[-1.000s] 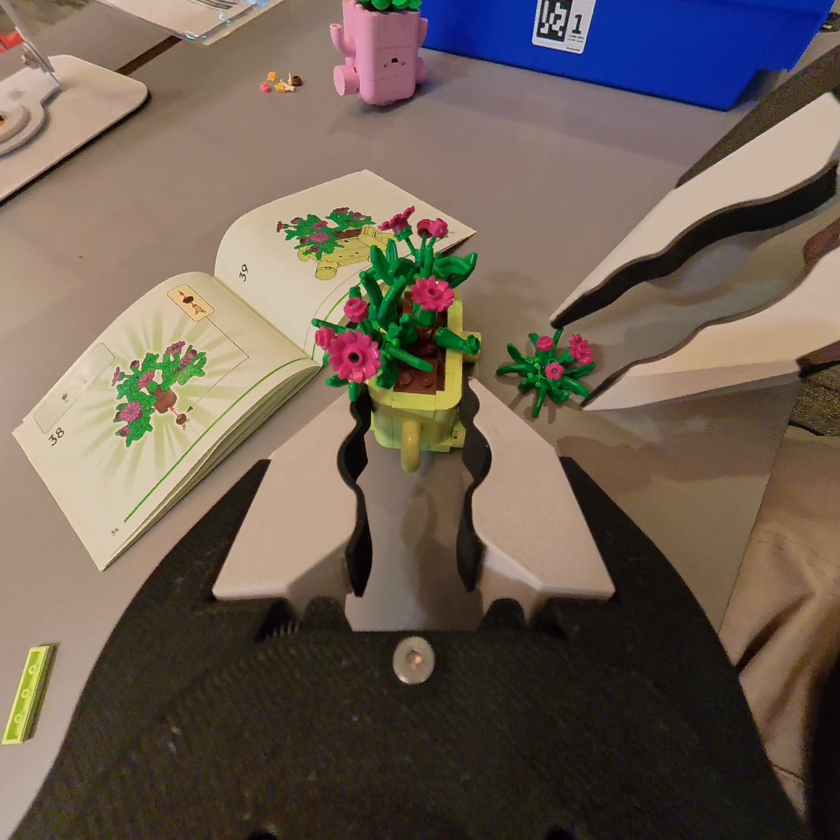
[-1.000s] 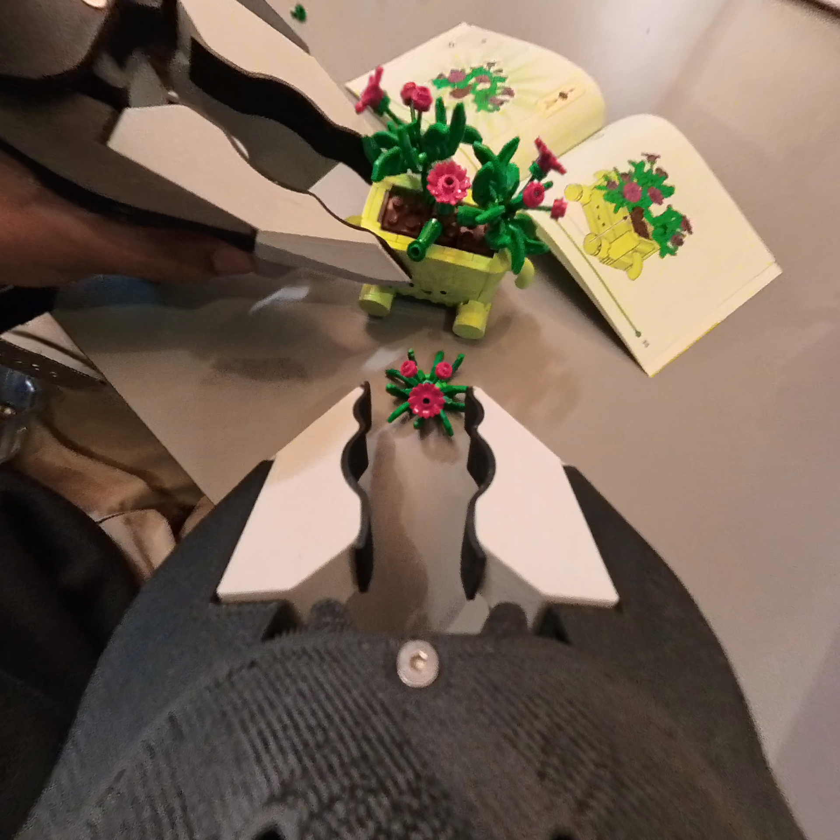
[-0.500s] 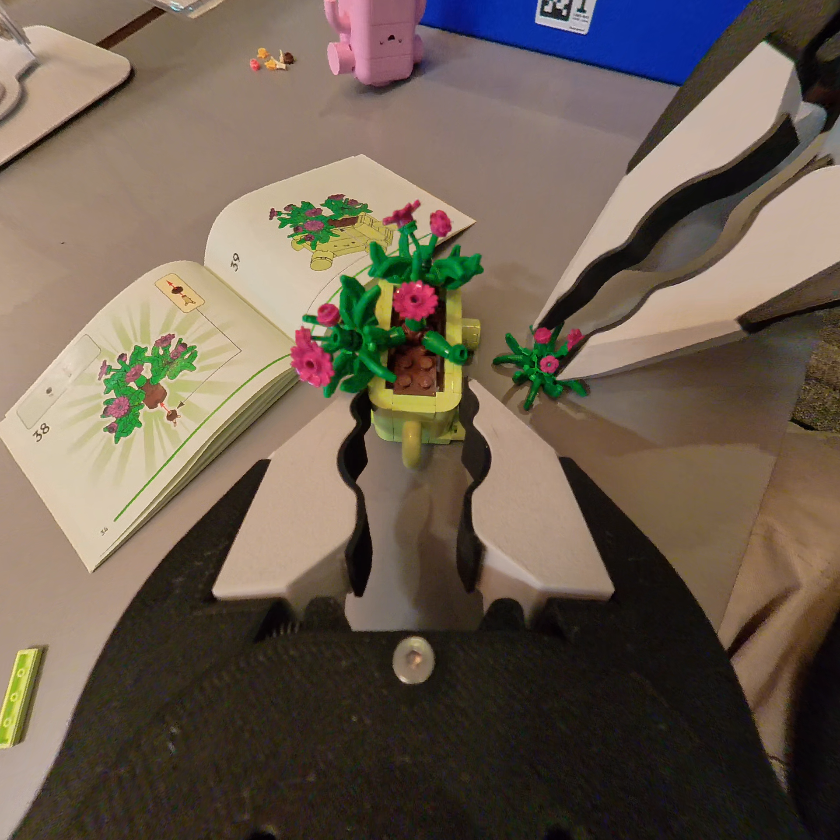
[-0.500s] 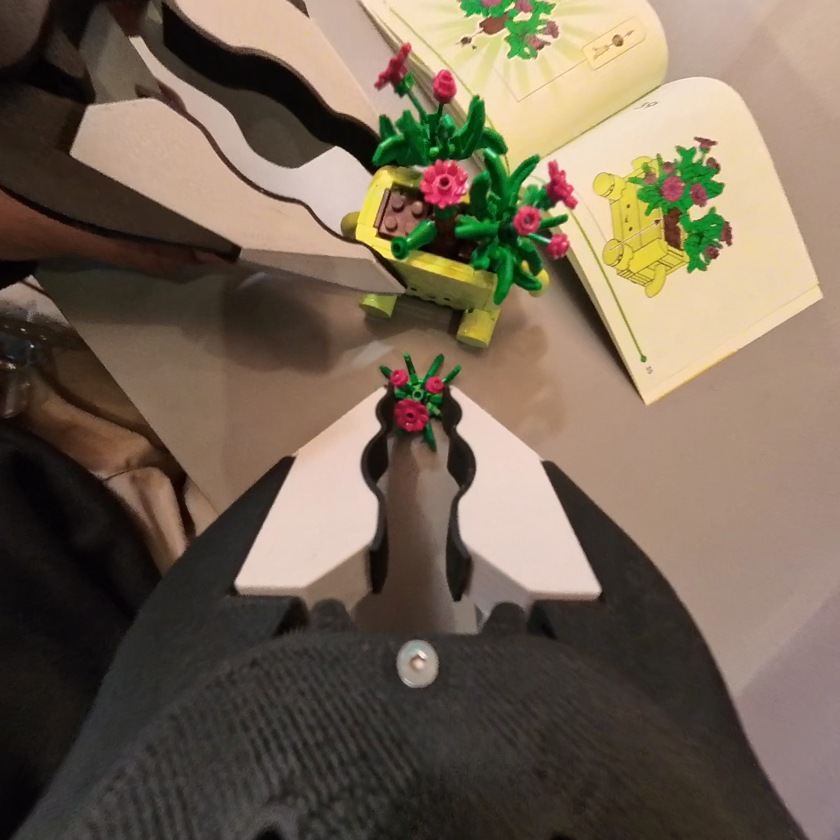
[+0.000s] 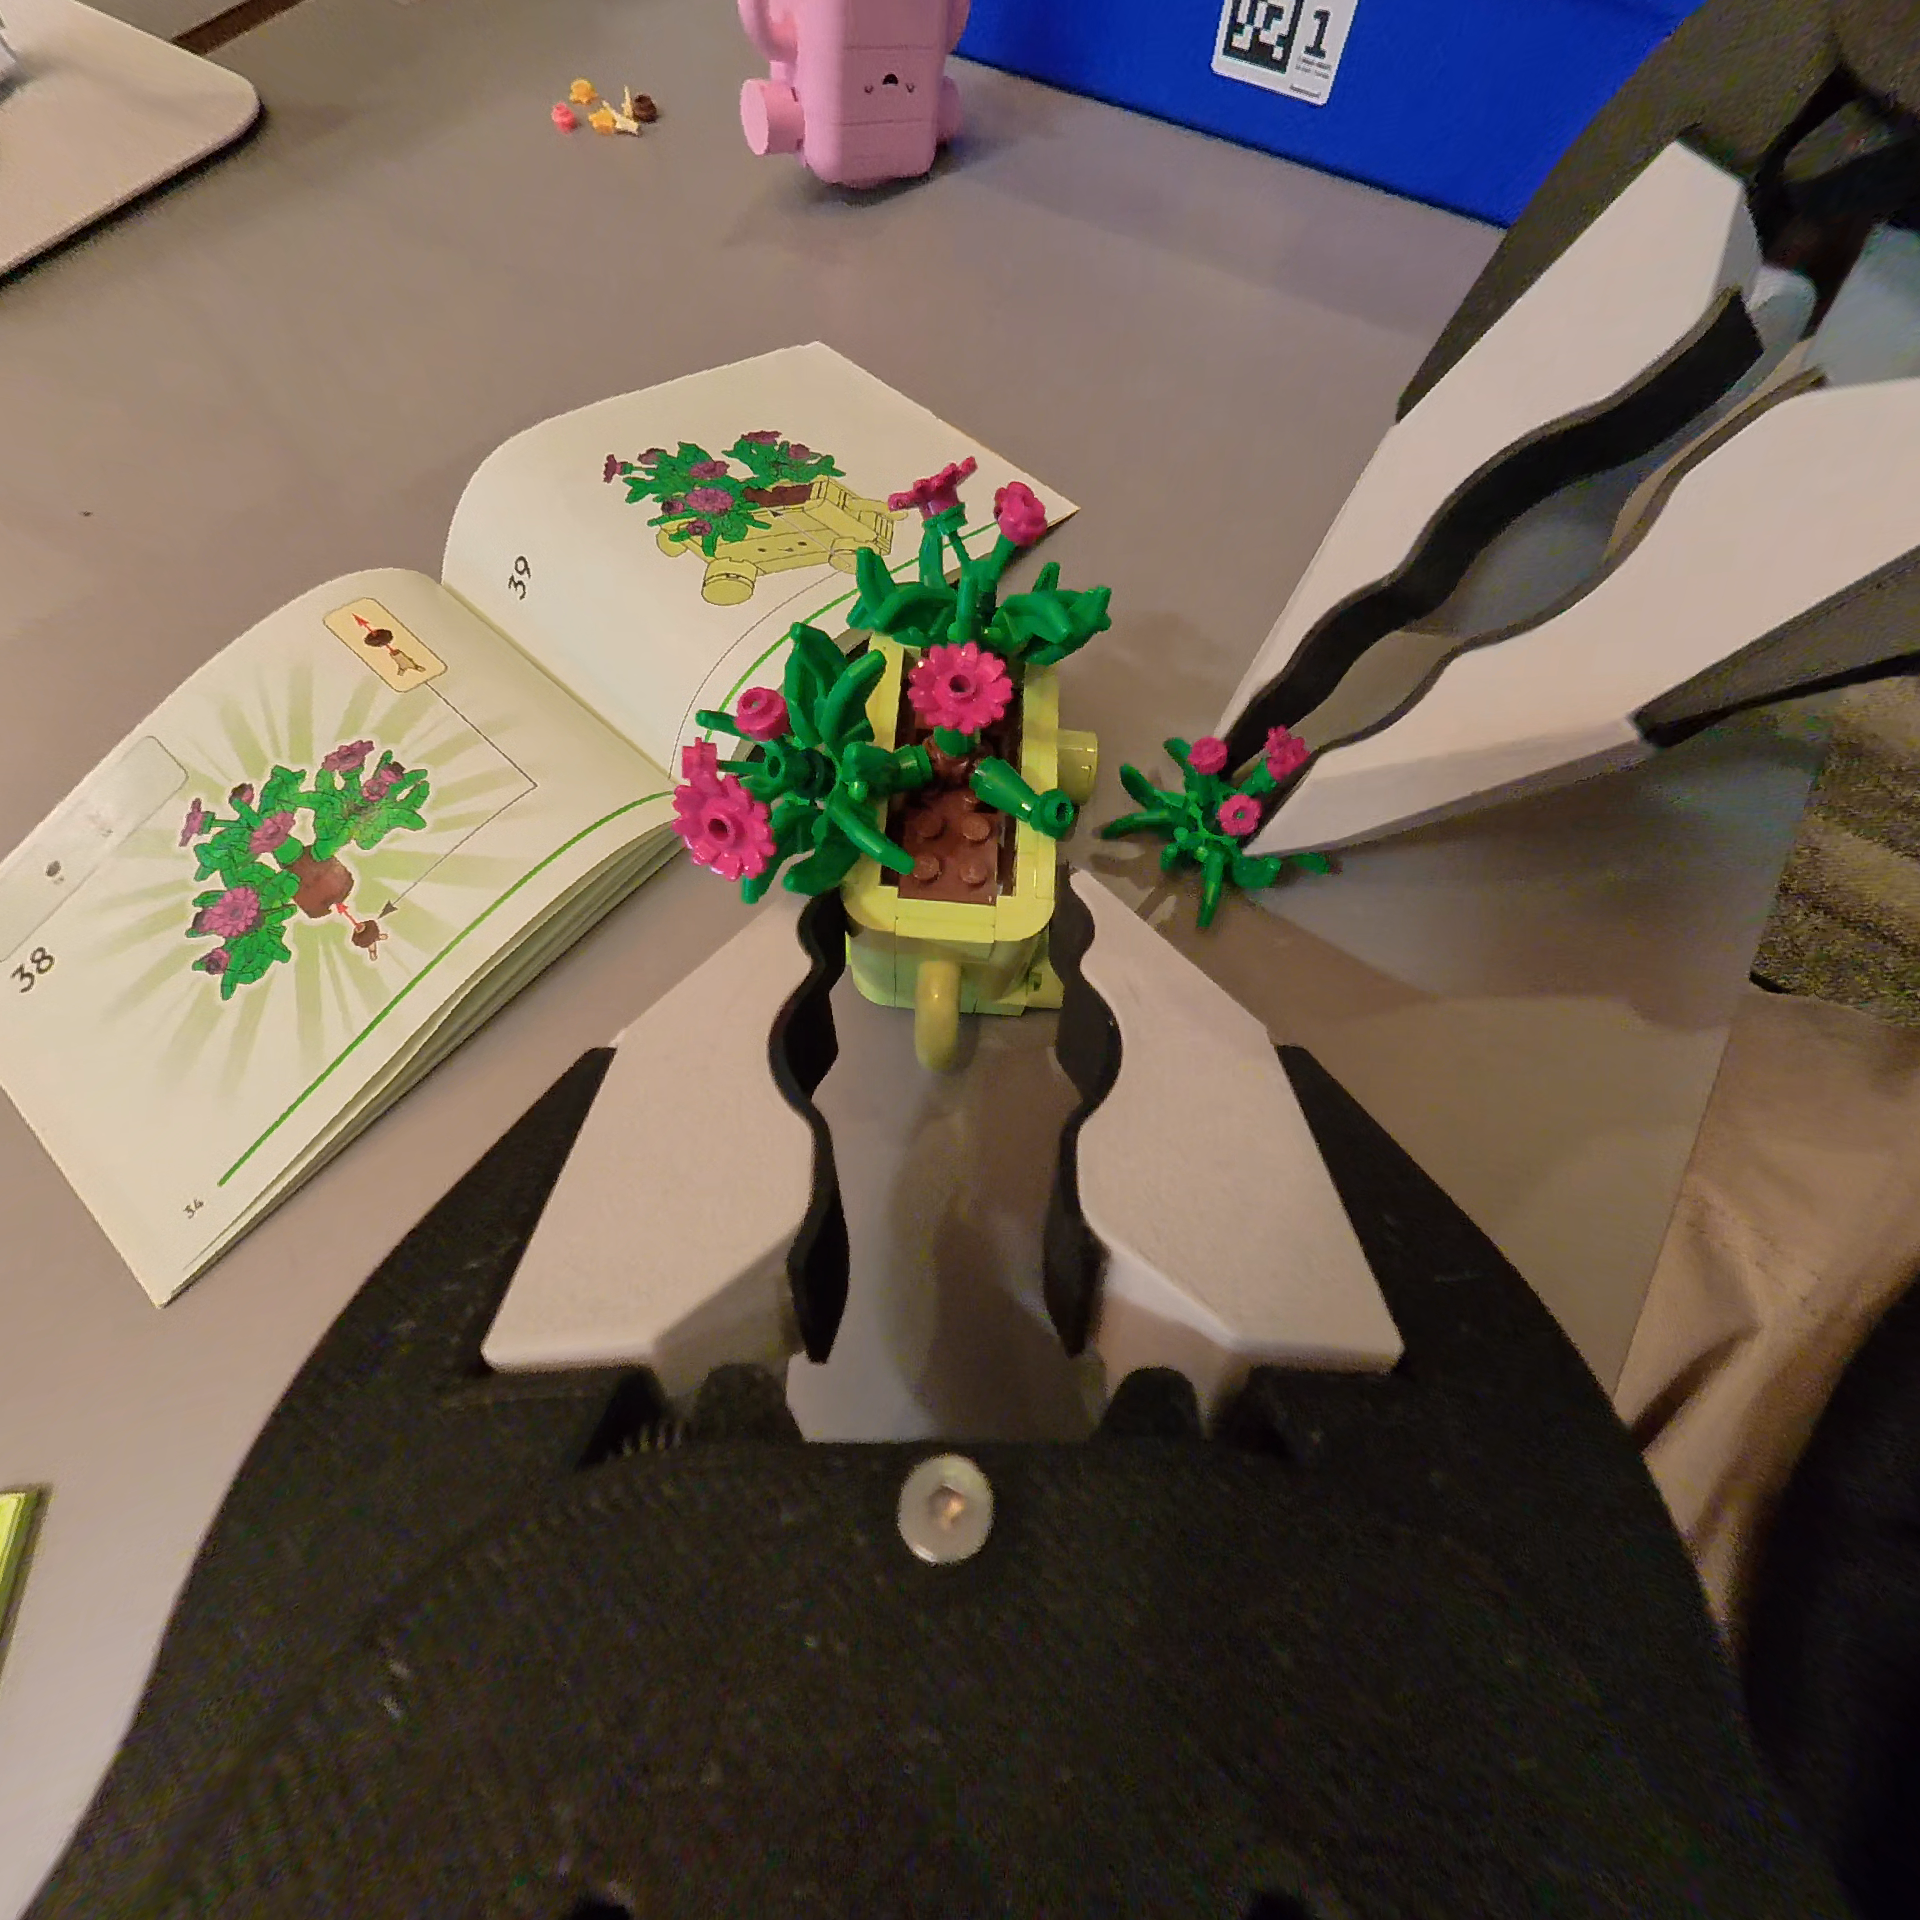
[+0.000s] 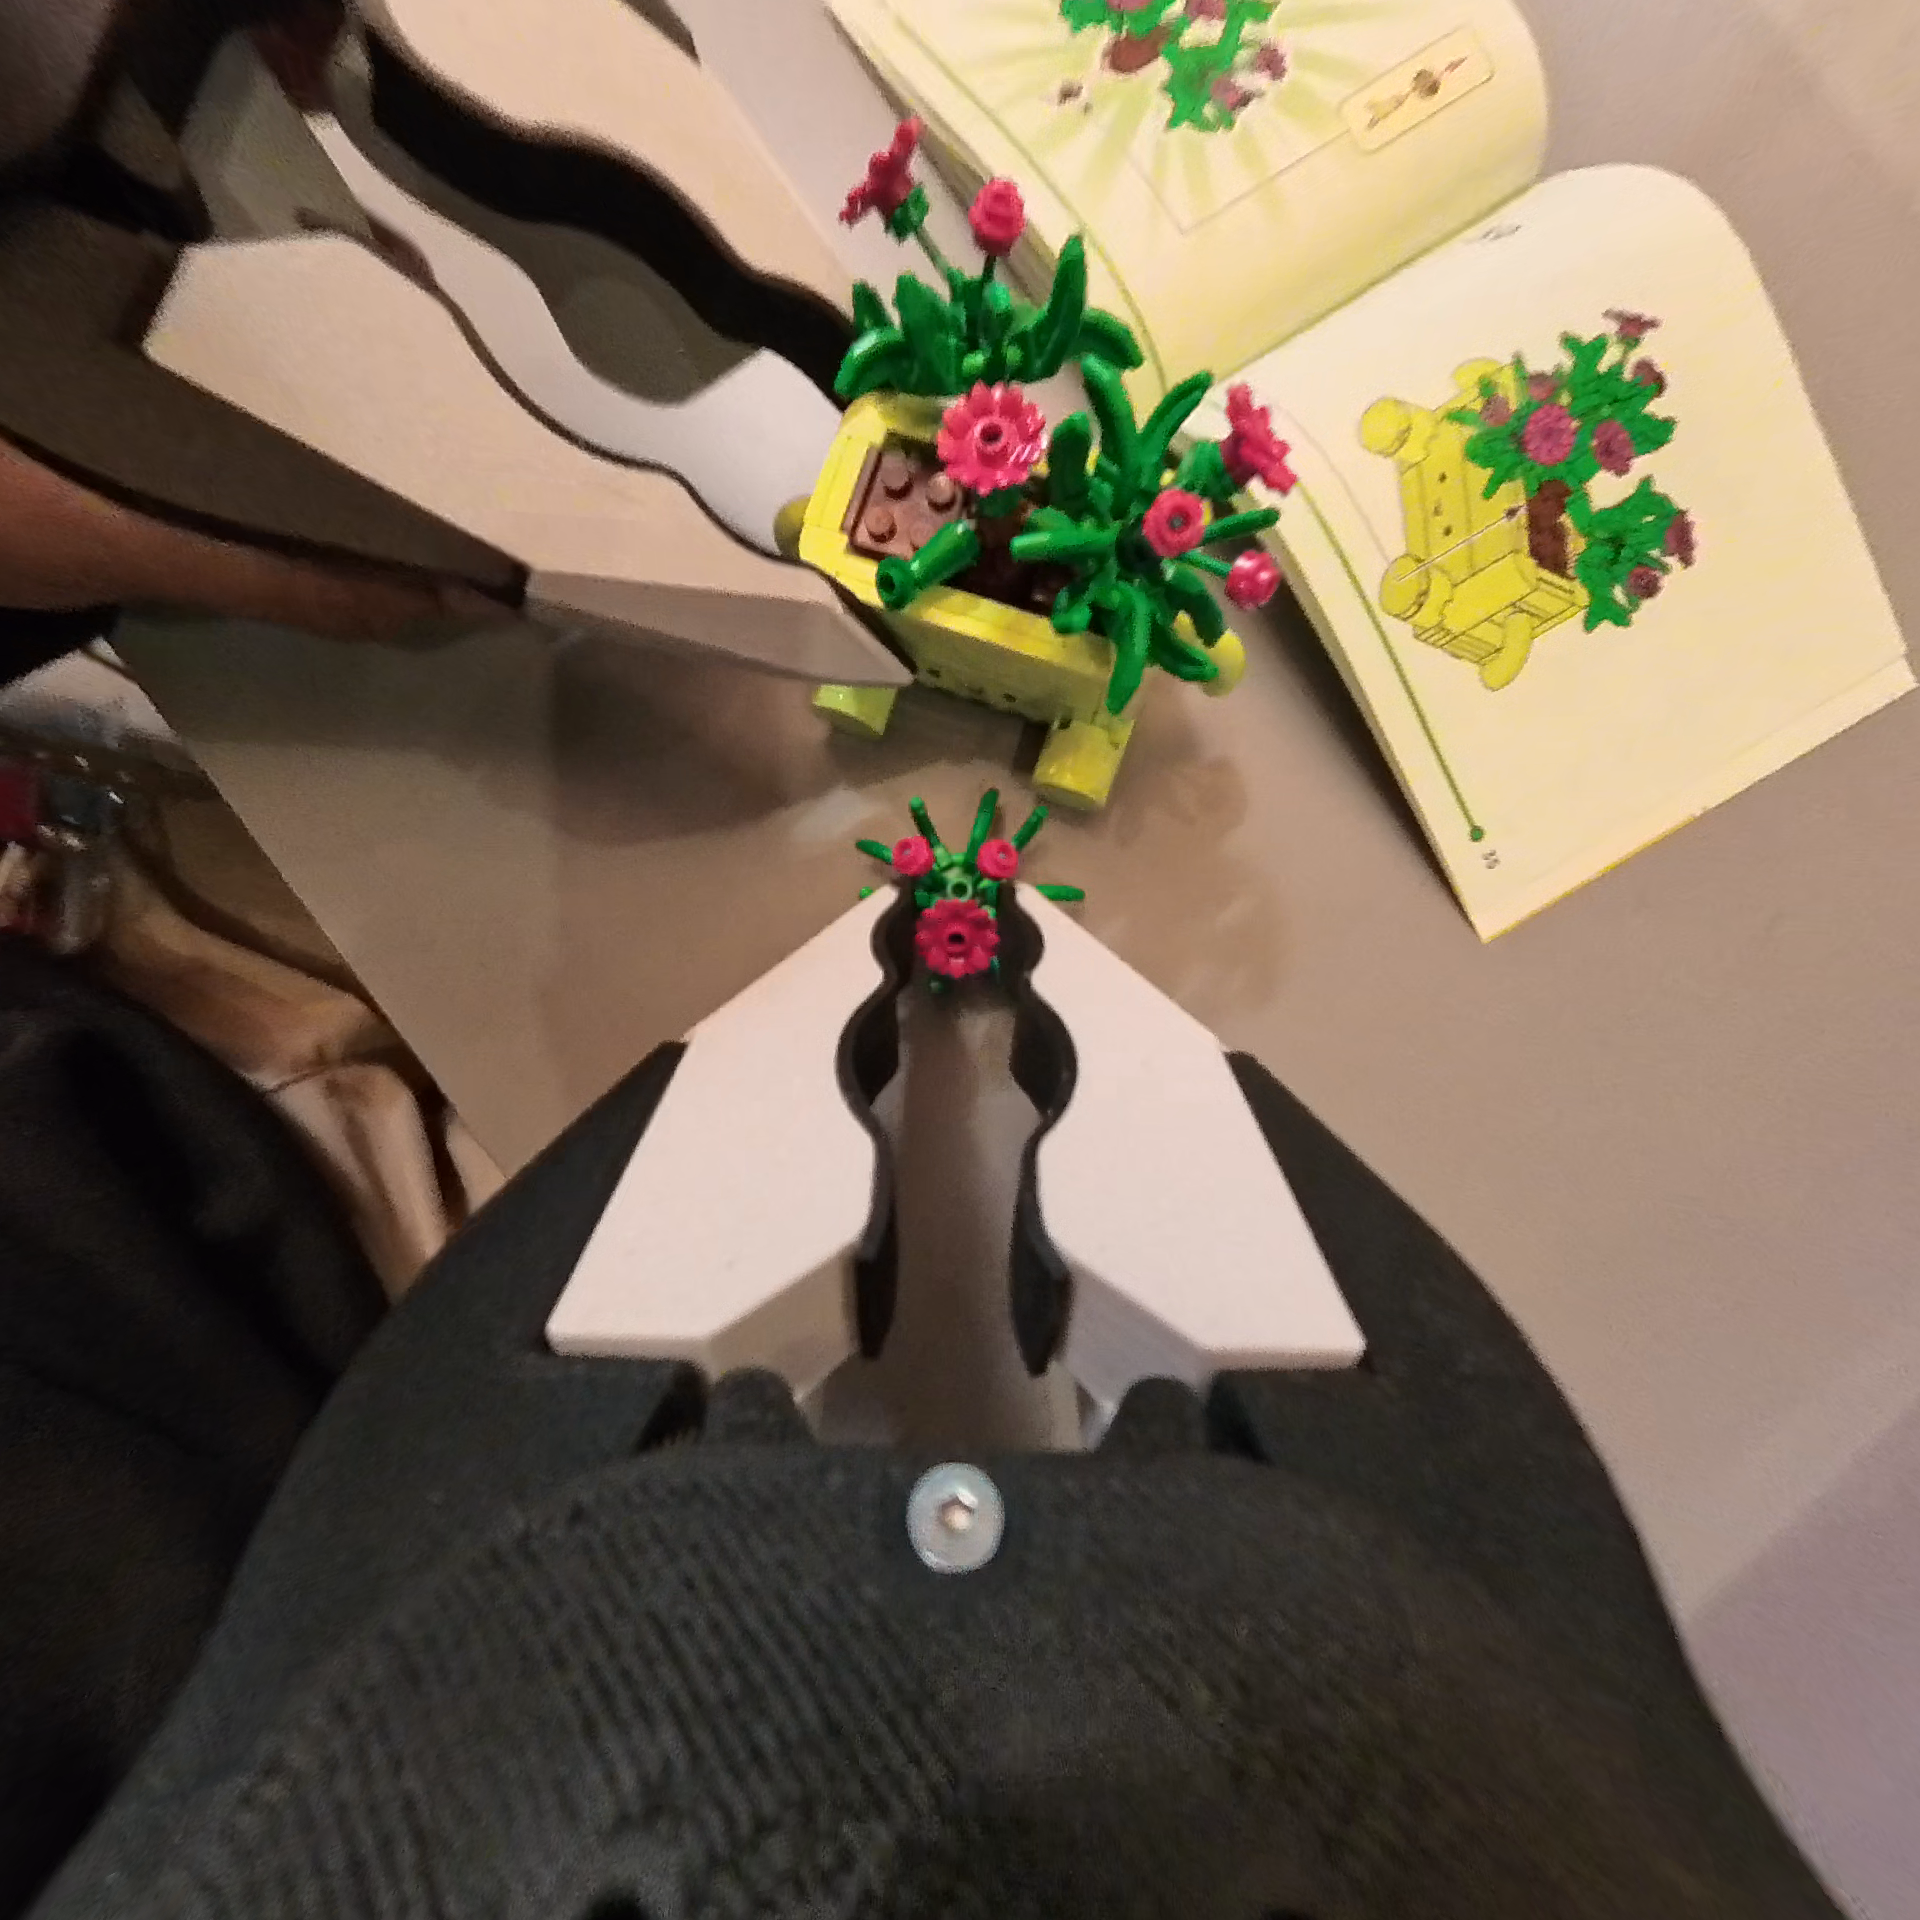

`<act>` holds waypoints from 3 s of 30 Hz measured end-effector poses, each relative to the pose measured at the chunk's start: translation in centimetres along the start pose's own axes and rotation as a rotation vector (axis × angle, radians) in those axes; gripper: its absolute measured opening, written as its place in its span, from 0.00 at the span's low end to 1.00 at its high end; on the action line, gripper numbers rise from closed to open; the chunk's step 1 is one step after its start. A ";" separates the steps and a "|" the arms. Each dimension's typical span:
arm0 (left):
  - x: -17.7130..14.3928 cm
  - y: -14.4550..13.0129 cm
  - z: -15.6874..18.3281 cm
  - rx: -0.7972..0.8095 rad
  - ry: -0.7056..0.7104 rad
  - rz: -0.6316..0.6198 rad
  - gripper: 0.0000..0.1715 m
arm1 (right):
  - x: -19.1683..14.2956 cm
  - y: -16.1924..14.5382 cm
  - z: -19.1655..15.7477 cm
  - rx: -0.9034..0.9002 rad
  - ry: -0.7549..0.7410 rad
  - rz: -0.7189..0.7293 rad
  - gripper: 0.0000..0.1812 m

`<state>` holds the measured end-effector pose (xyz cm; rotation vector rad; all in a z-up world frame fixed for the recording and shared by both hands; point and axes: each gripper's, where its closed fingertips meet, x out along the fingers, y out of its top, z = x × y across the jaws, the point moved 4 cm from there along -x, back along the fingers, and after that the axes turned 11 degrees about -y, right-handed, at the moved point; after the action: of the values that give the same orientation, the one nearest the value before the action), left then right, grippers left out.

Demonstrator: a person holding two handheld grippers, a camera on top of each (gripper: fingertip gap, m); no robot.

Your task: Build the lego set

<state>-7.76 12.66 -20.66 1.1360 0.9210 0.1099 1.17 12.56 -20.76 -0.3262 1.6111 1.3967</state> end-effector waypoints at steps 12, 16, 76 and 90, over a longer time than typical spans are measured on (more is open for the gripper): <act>0.4 -0.3 0.0 -0.005 -0.003 -0.038 0.22 | -3.8 3.0 -0.5 -0.008 -0.080 0.551 0.07; 0.4 -0.3 0.0 -0.003 -0.009 -0.038 0.22 | -3.3 3.4 -1.6 -0.200 -0.182 0.623 0.07; -0.1 -1.8 3.5 -0.123 -0.025 -0.058 0.27 | -3.7 0.1 -1.5 -0.163 -0.165 0.580 0.08; -2.0 -3.3 6.0 -0.182 -0.234 -0.042 0.40 | -4.2 -0.2 -1.8 -0.153 -0.148 0.594 0.08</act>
<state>-6.15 5.80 -21.54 0.9378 0.7109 0.0247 2.68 9.40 -17.78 0.1875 1.5436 1.9434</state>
